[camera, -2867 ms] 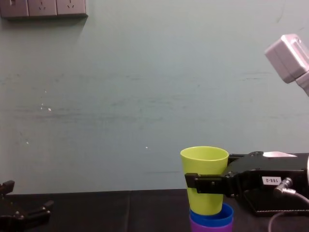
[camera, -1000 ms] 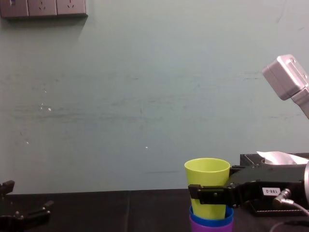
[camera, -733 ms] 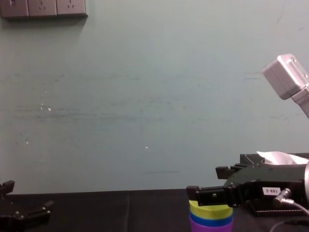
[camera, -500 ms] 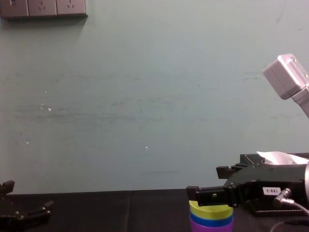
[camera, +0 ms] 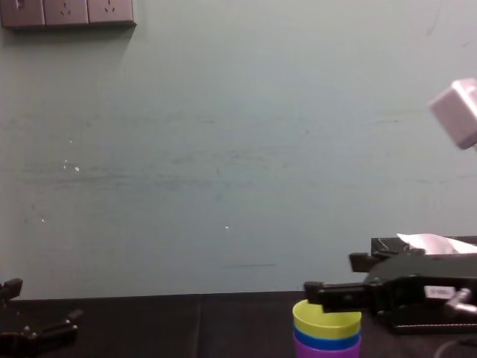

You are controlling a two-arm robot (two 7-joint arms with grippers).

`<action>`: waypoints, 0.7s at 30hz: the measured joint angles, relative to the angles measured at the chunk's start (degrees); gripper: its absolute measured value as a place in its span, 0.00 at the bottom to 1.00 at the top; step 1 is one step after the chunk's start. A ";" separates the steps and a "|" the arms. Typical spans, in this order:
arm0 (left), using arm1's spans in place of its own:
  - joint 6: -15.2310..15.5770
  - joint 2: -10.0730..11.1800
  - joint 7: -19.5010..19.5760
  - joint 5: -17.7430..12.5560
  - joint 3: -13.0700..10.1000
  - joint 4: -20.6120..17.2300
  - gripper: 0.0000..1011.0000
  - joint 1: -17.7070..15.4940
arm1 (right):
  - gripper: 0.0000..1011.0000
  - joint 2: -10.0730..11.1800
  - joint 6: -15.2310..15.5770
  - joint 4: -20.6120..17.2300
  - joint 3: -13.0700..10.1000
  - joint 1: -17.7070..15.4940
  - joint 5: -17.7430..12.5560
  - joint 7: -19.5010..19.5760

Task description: Stack the three plastic cups sequentially using one hand.

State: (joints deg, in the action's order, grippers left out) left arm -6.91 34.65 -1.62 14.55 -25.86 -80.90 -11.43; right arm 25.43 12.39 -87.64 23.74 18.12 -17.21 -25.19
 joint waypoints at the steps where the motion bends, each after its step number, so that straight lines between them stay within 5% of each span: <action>1: 0.00 0.00 0.00 0.00 0.00 0.00 1.00 0.00 | 0.99 0.27 -0.22 -0.24 -0.30 -0.35 -0.28 -0.02; 11: 0.00 0.00 0.00 0.00 0.00 0.00 1.00 0.00 | 0.99 6.01 -4.31 -4.36 -6.69 -7.99 -4.09 0.29; 21: 0.00 0.00 0.00 0.00 0.00 0.00 1.00 0.00 | 0.99 8.31 -6.71 -3.55 -10.76 -12.62 -5.96 1.00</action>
State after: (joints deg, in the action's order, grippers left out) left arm -6.91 34.64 -1.62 14.55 -25.86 -80.90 -11.43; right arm 33.73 5.68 -91.20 12.98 5.51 -23.17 -24.19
